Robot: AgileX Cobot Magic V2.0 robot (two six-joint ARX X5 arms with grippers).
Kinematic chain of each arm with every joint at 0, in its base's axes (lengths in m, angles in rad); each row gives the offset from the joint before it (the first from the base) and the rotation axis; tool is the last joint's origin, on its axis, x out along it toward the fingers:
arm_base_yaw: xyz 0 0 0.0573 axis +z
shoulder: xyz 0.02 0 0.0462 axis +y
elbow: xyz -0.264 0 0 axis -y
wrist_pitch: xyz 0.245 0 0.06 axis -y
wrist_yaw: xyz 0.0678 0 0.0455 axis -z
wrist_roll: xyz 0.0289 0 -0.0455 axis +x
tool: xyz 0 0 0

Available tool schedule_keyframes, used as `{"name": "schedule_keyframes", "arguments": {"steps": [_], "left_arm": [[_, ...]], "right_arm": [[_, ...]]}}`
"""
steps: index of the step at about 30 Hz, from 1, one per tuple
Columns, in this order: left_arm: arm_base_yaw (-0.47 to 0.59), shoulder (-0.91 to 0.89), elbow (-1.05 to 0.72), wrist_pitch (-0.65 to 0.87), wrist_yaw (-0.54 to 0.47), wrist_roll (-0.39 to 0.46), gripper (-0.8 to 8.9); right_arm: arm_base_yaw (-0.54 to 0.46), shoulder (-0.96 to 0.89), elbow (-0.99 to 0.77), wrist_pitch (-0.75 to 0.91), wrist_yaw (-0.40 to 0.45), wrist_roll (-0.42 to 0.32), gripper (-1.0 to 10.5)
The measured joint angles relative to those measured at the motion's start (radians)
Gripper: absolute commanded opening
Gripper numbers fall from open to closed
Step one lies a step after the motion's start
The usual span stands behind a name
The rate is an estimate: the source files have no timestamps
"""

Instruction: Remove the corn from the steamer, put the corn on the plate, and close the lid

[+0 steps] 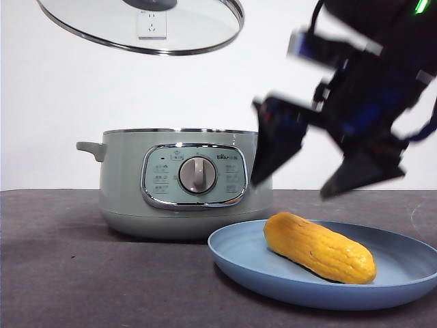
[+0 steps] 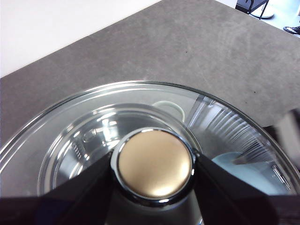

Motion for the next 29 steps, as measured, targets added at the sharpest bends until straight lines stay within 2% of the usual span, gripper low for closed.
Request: {"name": "schedule_keyframes", "arguments": {"steps": [6, 15, 21, 29], "left_arm": [[-0.001, 0.099, 0.000, 0.106, 0.000, 0.000, -0.07], [-0.001, 0.232, 0.000, 0.208, 0.000, 0.001, -0.07], [-0.001, 0.283, -0.018, 0.271, 0.000, 0.001, -0.07], [-0.001, 0.290, -0.039, 0.334, 0.002, 0.000, -0.07]], "right_arm": [[0.000, -0.317, 0.000, -0.241, 0.034, 0.002, 5.7], [0.000, -0.644, 0.000, -0.420, 0.159, 0.003, 5.7], [0.000, -0.780, 0.000, -0.497, 0.212, 0.002, 5.7], [0.000, -0.802, 0.000, -0.553, 0.234, 0.002, 5.7]]}}
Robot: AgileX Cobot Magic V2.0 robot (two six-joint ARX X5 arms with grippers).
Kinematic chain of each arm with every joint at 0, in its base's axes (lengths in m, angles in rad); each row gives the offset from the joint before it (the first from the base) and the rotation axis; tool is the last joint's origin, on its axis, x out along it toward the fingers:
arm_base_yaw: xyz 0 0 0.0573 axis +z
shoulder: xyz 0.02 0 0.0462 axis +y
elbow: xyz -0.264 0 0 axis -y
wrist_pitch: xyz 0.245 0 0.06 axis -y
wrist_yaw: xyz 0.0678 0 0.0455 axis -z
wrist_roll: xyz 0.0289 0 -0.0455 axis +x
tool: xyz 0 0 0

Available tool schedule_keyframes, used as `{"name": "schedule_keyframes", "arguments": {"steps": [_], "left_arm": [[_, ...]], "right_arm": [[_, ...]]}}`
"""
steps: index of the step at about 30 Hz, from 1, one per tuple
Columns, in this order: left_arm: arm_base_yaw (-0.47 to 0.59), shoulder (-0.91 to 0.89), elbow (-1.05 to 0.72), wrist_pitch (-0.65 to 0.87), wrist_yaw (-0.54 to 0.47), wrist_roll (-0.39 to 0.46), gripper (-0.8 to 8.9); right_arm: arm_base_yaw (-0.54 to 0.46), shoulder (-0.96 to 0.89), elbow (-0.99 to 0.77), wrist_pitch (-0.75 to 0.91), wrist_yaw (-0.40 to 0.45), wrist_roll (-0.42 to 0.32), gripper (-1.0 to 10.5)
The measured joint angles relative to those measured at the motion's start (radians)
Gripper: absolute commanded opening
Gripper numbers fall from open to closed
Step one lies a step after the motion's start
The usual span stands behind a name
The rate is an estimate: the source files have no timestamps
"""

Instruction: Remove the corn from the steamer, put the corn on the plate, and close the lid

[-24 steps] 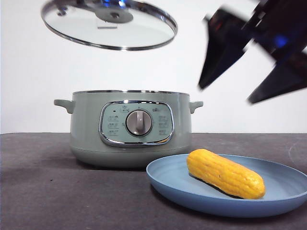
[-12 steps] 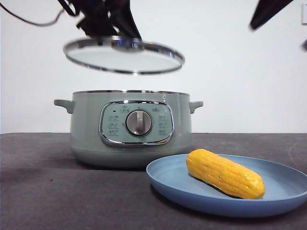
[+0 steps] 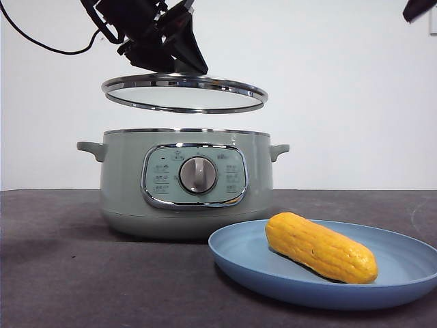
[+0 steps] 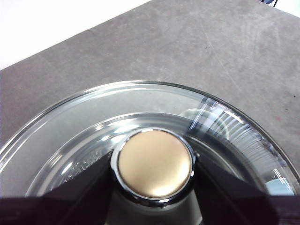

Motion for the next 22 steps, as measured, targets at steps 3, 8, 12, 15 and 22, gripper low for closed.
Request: {"name": "schedule_keyframes", "arguments": {"steps": [3, 8, 12, 15, 22], "left_arm": [[0.000, 0.002, -0.055, 0.047, -0.001, -0.007, -0.07], [-0.002, 0.019, -0.098, 0.058, -0.001, -0.016, -0.07], [-0.006, 0.019, -0.098, 0.092, -0.003, -0.016, -0.07], [-0.008, 0.019, -0.098, 0.109, -0.003, -0.016, -0.07], [-0.008, 0.019, -0.106, 0.116, -0.003, -0.016, -0.07]], "right_arm": [[0.000, 0.001, 0.000, 0.000, 0.000, 0.000, 5.7], [0.000, 0.000, 0.000, 0.000, 0.000, 0.000, 5.7], [0.000, 0.000, 0.000, 0.000, 0.000, 0.000, 5.7], [0.000, 0.000, 0.000, 0.000, 0.000, 0.000, 5.7], [0.000, 0.000, 0.000, 0.000, -0.001, 0.000, 5.7]]}}
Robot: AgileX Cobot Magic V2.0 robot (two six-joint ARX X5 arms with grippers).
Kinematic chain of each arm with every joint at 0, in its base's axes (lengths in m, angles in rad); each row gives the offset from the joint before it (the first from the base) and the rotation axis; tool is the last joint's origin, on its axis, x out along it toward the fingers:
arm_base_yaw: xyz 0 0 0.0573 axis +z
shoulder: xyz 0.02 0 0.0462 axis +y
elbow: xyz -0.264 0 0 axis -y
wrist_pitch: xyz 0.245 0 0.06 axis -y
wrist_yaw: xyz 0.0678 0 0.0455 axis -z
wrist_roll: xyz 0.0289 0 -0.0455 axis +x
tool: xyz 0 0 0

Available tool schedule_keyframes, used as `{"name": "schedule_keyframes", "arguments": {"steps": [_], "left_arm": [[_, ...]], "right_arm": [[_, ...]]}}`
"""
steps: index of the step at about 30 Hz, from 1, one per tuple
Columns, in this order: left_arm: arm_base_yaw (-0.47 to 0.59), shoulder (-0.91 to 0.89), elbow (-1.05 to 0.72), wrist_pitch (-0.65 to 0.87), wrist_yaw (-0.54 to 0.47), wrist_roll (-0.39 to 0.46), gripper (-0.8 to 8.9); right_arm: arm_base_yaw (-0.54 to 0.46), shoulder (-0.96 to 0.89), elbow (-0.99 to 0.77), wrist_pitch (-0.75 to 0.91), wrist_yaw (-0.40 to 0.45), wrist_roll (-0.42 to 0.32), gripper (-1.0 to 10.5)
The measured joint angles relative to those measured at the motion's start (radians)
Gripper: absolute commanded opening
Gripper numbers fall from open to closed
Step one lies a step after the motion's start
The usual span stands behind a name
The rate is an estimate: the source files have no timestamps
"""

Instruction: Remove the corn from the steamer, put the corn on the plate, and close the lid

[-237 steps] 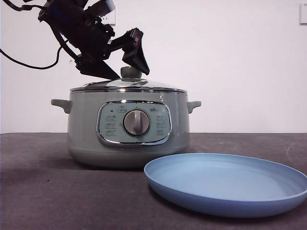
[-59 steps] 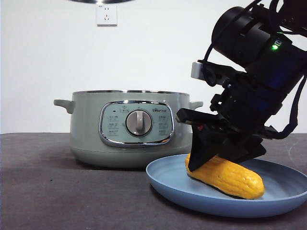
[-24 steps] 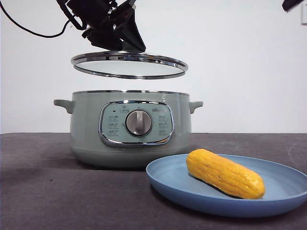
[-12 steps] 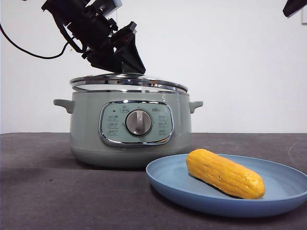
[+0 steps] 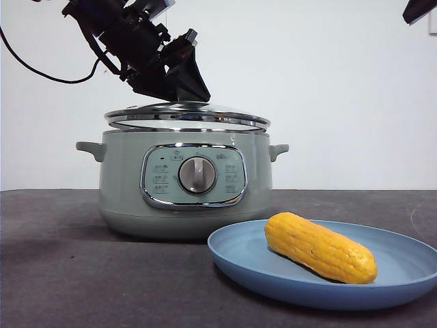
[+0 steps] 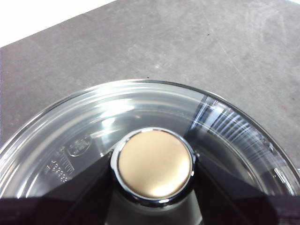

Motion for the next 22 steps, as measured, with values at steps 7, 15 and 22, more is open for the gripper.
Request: {"name": "schedule_keyframes", "arguments": {"steps": [7, 15, 22], "left_arm": [[0.000, 0.002, -0.001, 0.000, 0.000, -0.007, -0.07], [-0.002, 0.010, -0.006, -0.014, -0.004, -0.010, -0.07], [-0.002, 0.003, -0.069, 0.069, -0.008, -0.008, -0.07]], "right_arm": [[0.000, 0.000, 0.000, 0.000, 0.000, 0.000, 5.7], [0.000, 0.000, 0.000, 0.000, 0.000, 0.000, 5.7], [0.000, 0.000, 0.000, 0.000, 0.000, 0.000, 5.7]]}}
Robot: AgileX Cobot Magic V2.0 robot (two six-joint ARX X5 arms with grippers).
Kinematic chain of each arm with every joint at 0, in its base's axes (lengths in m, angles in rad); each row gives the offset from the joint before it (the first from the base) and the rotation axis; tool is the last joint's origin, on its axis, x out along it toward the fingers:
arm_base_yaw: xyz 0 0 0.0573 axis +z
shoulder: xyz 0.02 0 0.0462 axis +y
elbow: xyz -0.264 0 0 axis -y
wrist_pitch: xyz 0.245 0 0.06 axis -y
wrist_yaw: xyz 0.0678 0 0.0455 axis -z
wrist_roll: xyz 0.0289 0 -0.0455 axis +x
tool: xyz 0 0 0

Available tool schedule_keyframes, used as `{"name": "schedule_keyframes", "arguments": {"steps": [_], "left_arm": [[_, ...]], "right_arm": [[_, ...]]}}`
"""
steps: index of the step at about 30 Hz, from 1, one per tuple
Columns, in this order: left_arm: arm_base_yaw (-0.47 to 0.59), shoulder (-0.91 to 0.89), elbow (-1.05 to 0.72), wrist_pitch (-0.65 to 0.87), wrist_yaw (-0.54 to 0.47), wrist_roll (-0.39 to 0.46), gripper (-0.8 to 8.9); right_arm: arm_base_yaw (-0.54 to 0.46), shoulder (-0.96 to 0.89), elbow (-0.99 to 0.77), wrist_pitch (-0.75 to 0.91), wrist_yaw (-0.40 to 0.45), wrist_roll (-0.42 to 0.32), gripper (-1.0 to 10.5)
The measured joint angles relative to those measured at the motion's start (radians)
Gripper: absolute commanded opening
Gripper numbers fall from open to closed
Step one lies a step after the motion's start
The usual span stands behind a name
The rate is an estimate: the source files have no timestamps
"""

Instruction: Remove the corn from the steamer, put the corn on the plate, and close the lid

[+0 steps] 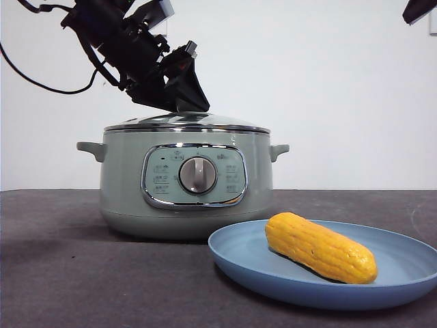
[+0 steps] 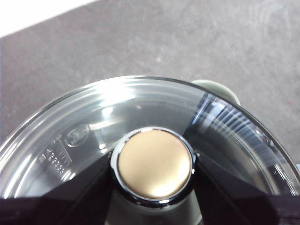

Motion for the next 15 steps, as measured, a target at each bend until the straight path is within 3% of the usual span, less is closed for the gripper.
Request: {"name": "schedule_keyframes", "arguments": {"steps": [11, 13, 15], "left_arm": [[0.000, -0.008, -0.016, 0.013, -0.003, -0.010, 0.07], [0.000, -0.009, -0.016, 0.011, -0.005, -0.011, 1.08], [0.000, -0.009, -0.016, 0.012, -0.005, -0.013, 3.45]], "right_arm": [[0.000, 0.000, 0.000, 0.000, -0.001, 0.000, 5.7], [0.000, 0.000, 0.000, 0.000, -0.001, 0.000, 5.7], [0.000, 0.000, 0.000, 0.000, -0.001, 0.000, 5.7]]}}
